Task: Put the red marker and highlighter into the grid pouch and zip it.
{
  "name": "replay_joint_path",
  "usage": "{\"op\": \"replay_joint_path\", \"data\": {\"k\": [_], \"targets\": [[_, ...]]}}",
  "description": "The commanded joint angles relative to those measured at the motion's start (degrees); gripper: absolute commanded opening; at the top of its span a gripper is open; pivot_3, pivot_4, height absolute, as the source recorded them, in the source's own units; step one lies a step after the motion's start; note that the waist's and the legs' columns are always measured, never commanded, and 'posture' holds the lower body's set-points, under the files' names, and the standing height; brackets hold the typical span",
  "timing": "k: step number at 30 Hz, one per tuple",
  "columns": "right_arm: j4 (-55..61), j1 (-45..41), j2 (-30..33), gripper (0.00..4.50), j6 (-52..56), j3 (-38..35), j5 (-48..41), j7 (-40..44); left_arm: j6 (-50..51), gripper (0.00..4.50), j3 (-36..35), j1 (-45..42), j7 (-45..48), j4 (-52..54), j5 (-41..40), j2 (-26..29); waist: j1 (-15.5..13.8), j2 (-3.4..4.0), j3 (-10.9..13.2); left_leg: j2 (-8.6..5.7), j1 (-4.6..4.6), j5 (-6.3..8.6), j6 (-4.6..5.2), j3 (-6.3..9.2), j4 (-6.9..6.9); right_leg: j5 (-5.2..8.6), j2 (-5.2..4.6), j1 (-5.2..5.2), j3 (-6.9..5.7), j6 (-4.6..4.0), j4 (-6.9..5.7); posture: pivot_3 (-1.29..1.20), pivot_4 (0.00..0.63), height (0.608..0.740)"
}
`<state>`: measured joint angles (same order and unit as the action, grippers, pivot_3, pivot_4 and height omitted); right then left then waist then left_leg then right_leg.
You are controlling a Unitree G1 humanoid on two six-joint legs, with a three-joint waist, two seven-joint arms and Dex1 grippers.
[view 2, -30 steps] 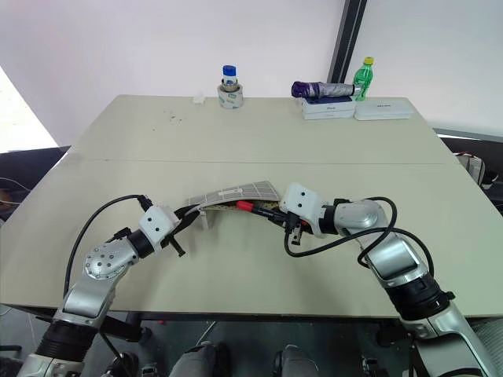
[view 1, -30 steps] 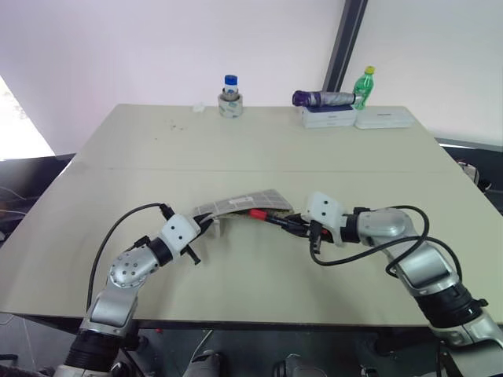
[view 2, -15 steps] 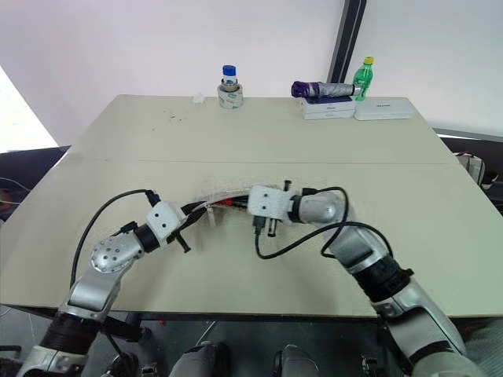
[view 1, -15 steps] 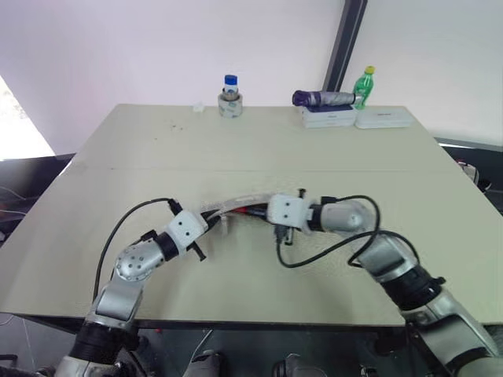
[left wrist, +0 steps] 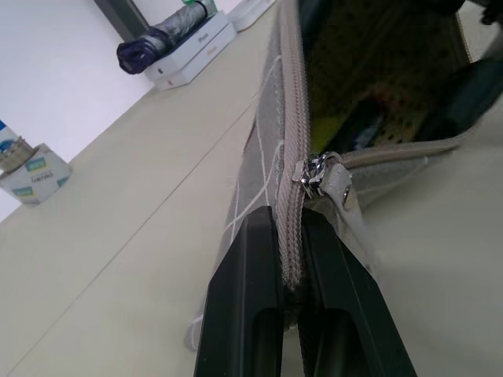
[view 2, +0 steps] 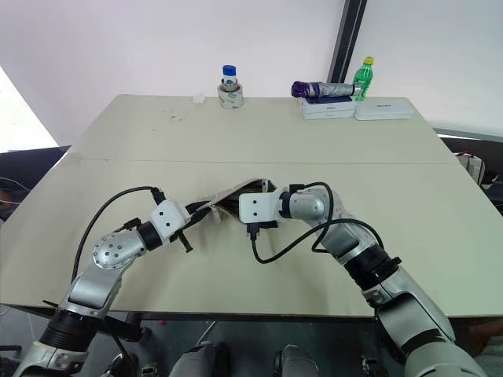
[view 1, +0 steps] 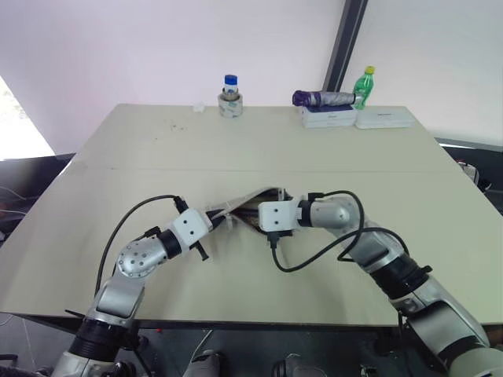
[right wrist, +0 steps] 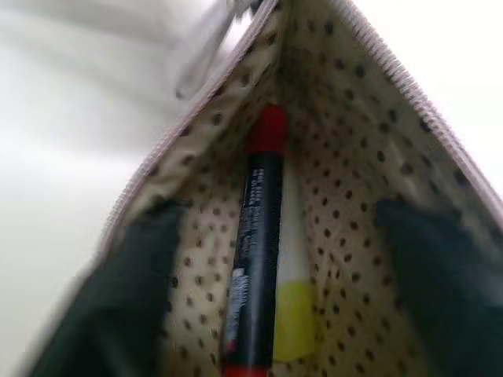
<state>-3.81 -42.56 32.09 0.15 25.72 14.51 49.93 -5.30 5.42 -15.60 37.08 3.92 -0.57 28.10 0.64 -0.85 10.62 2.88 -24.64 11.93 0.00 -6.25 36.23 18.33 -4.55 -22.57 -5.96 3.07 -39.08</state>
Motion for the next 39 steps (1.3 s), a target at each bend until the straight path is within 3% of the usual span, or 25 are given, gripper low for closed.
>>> {"op": "replay_joint_path", "data": {"k": [1,8,14,17,22,24,28,35,39], "targets": [[3.69,-0.66,2.60,4.31,-2.56,-4.44,-5.02,4.58,-0.49,0.00,-1.34,0.30,-0.64,2.01,-1.04,-0.09,-0.01,0.00,0.00,0.00,0.00,0.00,0.00,0.00,0.00,0.00,-0.01,0.00,0.00,0.00,0.00,0.00,0.150,0.737],[7.82,1.19,2.45,4.31,0.54,-12.79,-17.03,7.76,-0.71,0.00,-1.40,0.71,-1.39,1.48,-1.07,-0.58,0.04,0.00,0.00,0.02,0.04,0.00,0.00,0.00,-0.02,0.00,0.01,0.02,0.00,0.00,-0.01,0.00,0.150,0.737],[18.03,6.12,0.34,1.38,17.70,-17.08,-30.35,7.64,0.08,0.00,-1.35,0.33,-1.95,1.48,-1.27,-1.52,-0.03,0.00,0.00,0.02,0.07,0.00,0.00,0.03,-0.01,0.00,0.00,0.08,0.00,0.00,-0.01,0.00,0.150,0.737],[25.49,14.40,1.76,1.38,27.20,-15.35,-35.72,8.30,1.00,0.00,-1.31,0.57,-2.64,1.43,-0.73,-1.89,-0.30,-0.03,-0.02,0.01,0.08,0.02,0.02,0.07,-0.02,0.00,-0.03,0.13,-0.02,0.00,0.02,0.00,0.150,0.737],[25.57,19.40,-1.37,1.38,30.47,-11.16,-32.08,1.97,2.24,0.00,-0.92,-0.11,-3.72,1.41,-0.47,-2.73,0.24,-0.02,-0.01,0.00,0.12,0.03,0.05,0.07,0.03,-0.04,-0.06,0.13,-0.02,-0.06,-0.01,0.00,0.150,0.737],[23.28,19.99,-4.85,1.38,27.03,-8.46,-27.51,-3.01,2.38,0.00,0.14,-0.27,-3.77,2.41,0.02,-3.31,0.19,-0.03,-0.02,0.04,0.18,0.01,0.01,0.09,0.02,-0.05,0.00,0.14,-0.01,-0.09,-0.04,0.00,0.150,0.737],[17.90,20.01,-14.48,1.38,30.75,-10.91,-29.15,-10.90,1.91,0.00,1.86,0.28,-3.39,3.31,1.44,-3.33,0.04,-0.03,-0.02,0.04,0.14,-0.03,-0.05,0.09,-0.04,-0.04,0.04,0.08,-0.02,-0.08,-0.04,0.00,0.150,0.737],[10.42,18.63,-20.95,1.38,27.48,-11.28,-25.86,-18.18,2.33,0.00,2.31,0.50,-3.52,4.17,1.83,-3.15,0.06,-0.03,-0.02,-0.02,0.13,0.00,-0.01,0.07,0.01,-0.04,-0.01,0.13,-0.02,-0.07,-0.01,0.00,0.150,0.737],[9.44,17.08,-21.16,1.38,28.05,-10.92,-25.18,-17.07,2.06,0.00,2.49,0.29,-3.56,4.09,2.15,-3.14,0.12,-0.03,-0.02,0.01,0.13,-0.01,-0.03,0.07,-0.04,-0.04,0.02,0.09,-0.02,-0.07,-0.02,0.00,0.150,0.737]]}}
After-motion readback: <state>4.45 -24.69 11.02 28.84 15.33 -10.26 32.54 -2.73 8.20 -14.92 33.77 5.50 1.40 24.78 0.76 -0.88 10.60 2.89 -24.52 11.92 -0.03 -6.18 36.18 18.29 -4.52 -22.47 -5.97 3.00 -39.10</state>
